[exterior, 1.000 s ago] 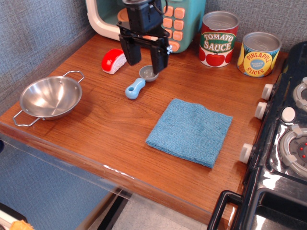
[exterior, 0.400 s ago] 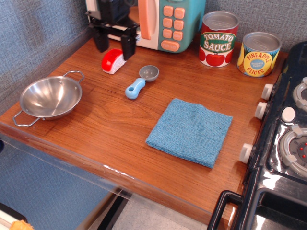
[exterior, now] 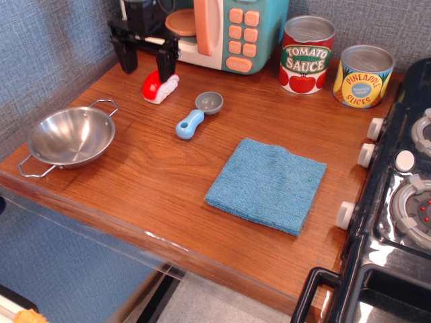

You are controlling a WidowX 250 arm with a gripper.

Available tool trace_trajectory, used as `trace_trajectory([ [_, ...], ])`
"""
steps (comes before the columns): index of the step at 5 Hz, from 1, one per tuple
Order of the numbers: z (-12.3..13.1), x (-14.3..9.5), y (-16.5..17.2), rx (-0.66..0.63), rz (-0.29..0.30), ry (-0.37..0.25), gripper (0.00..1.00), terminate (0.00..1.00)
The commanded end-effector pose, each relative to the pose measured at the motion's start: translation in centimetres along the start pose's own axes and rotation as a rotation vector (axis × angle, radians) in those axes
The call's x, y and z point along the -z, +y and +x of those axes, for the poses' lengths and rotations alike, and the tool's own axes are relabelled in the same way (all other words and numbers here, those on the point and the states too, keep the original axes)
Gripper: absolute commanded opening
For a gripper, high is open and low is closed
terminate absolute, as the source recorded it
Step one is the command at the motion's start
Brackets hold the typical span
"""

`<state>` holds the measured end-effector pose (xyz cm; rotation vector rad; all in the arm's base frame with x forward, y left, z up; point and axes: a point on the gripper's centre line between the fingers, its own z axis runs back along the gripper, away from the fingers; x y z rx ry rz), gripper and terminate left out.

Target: Place the sushi on the blue rag.

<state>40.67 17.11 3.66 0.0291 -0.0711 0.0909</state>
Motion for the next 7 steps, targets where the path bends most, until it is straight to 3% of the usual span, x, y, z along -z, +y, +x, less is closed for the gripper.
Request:
trace_trajectory([
  [1, 0.7, -1.2, 0.8, -0.024, -0.031, -0.061, 1.00, 0.00],
  [2, 0.6, -0.3, 0.0, -0.010, -0.038, -0.029, 1.00, 0.00],
  [3, 0.4, 0.5, -0.9, 0.013, -0.041, -0.009, 0.00, 0.00],
  [5, 0.3, 0.1, -2.1, 0.057, -0.017, 0.001, 0.00, 0.00],
  [7, -1.9, -6.3, -6.7, -0.026, -0.049, -0.163, 0.00, 0.00],
])
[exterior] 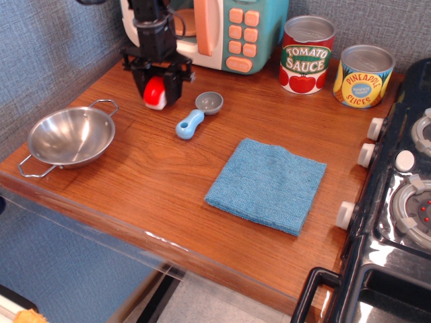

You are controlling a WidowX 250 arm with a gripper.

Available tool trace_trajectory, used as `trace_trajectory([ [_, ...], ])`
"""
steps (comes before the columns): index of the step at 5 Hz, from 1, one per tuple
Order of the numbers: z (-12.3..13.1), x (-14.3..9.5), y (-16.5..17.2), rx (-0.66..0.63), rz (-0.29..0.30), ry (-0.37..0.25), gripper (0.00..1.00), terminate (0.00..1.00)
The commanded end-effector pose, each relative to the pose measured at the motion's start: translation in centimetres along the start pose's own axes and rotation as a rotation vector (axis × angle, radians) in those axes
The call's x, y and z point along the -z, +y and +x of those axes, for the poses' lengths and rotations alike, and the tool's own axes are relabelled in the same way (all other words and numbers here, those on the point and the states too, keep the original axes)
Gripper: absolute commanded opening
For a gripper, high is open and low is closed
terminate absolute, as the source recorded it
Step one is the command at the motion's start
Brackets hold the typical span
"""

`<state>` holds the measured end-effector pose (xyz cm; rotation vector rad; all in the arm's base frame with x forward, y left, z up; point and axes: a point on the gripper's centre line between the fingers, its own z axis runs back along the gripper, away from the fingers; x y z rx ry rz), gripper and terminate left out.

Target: Place the sushi on the blue rag.

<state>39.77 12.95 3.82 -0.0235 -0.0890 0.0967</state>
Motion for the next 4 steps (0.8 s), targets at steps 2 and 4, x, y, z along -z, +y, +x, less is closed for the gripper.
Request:
trace_trajectory([
  [2, -3.4, -4.4, -11.3, 0.028, -0.080, -0.110, 0.00, 0.00],
  [4, -5.9, -2.2, -16.2, 0.088, -0.092, -0.049, 0.00, 0.00],
])
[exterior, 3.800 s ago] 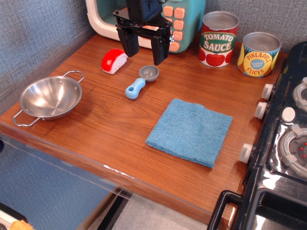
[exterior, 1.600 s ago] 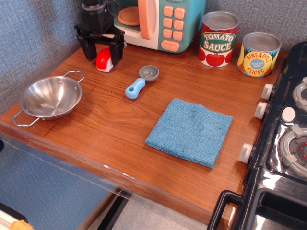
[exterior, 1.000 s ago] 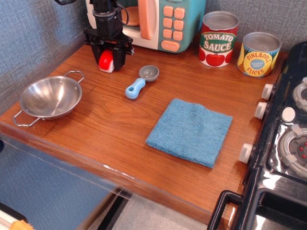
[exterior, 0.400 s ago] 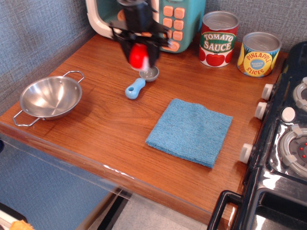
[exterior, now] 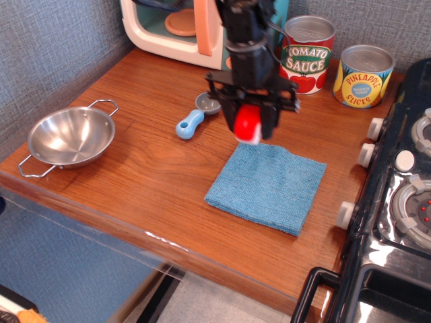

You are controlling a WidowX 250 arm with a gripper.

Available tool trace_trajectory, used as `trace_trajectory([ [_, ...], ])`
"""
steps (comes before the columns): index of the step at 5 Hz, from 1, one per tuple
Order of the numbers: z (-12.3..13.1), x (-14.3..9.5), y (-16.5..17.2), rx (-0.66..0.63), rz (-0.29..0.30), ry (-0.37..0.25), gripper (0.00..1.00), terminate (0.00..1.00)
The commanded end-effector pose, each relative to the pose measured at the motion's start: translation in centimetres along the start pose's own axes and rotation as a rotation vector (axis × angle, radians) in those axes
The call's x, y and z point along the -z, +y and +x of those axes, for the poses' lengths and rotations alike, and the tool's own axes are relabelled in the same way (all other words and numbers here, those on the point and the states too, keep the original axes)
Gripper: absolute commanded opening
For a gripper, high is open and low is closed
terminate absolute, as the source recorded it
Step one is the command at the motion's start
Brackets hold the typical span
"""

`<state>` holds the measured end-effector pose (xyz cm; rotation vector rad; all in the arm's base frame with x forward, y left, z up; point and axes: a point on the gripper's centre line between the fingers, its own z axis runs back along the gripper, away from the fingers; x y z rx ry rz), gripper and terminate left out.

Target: Place the sushi on the blue rag.

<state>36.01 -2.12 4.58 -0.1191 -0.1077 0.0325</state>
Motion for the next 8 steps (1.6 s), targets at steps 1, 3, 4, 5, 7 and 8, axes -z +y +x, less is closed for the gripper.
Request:
trace_trajectory([
  [1, -1.4, -1.2, -2.3, 0.032, 0.023, -0.025, 0.00, 0.00],
  [3, -3.1, -1.0, -3.2, 0.003, 0.048, 0.010, 0.00, 0.00],
  [4, -3.7, -0.7, -3.6, 0.005, 0.046, 0.017, 0.00, 0.00],
  [5, -4.3, -0.5, -4.0, -0.005, 0.037, 0.015, 1.00, 0.00],
  [7, -4.5, -1.4, -3.9, 0.002, 0.035, -0.018, 1.00, 0.00],
  [8, -4.2, -5.4, -3.0, 0.068, 0.043, -0.094, 1.00, 0.00],
])
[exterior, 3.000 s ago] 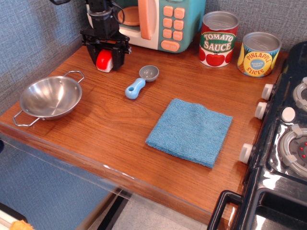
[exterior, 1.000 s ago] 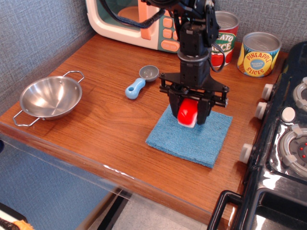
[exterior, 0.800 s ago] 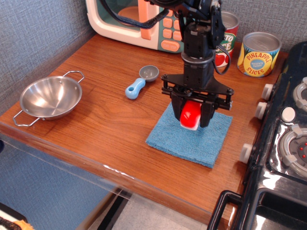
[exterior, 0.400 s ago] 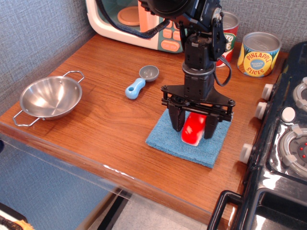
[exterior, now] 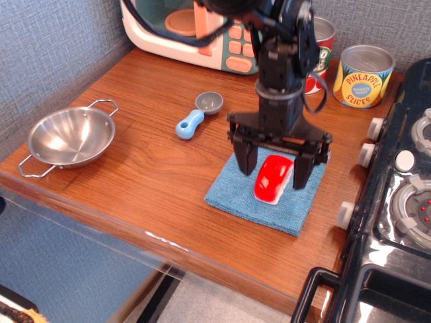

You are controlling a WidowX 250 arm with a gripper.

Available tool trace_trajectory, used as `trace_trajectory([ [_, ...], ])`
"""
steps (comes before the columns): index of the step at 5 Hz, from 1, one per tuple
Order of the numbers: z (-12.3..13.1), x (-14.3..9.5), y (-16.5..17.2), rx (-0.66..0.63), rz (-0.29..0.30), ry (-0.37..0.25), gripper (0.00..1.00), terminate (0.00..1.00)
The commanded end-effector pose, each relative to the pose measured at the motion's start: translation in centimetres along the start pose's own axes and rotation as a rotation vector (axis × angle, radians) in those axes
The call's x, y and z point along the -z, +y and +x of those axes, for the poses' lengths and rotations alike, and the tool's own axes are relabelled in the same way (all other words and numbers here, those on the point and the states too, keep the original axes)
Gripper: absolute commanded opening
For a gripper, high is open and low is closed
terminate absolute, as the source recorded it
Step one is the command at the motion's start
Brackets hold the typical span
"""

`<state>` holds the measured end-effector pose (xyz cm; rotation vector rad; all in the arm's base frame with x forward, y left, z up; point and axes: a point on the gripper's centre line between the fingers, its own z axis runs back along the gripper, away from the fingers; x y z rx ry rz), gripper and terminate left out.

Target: Place the sushi on the blue rag.

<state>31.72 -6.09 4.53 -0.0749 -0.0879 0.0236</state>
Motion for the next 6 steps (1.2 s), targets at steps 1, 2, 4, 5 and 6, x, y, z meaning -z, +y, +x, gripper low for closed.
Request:
trace_trajectory([
  [1, 0.3, -8.1, 3.1, 0.052, 0.004, -0.155, 1.00, 0.00],
  [2, 0.8, -8.6, 4.4, 0.028, -0.008, -0.154, 1.00, 0.00],
  [4, 1.4, -8.6, 6.4, 0.007, -0.059, -0.123, 1.00, 0.00],
  [5, 1.4, -8.6, 6.4, 0.007, -0.059, -0.123, 1.00, 0.00],
  [6, 1.4, -8.6, 6.4, 0.007, -0.059, -0.123, 1.00, 1.00],
])
